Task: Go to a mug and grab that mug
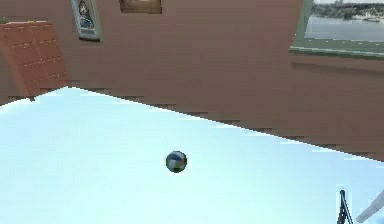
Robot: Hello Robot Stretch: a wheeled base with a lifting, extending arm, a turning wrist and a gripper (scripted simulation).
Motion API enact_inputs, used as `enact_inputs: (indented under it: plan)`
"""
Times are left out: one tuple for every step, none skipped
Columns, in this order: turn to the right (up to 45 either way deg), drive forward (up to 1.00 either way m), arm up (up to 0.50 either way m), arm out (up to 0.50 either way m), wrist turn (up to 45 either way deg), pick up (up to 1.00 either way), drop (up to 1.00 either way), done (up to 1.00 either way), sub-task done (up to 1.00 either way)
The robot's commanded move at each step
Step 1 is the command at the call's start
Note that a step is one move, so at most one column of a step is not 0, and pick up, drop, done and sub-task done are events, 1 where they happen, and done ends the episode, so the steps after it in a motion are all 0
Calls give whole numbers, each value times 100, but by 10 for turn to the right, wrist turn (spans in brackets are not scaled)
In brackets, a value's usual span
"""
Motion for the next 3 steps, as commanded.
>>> enact_inputs:
  plan:
    - [0,0,0,0,360,0,0,0,0]
    - [0,0,-30,0,0,0,0,0,0]
    - [0,0,0,0,0,100,0,0,0]
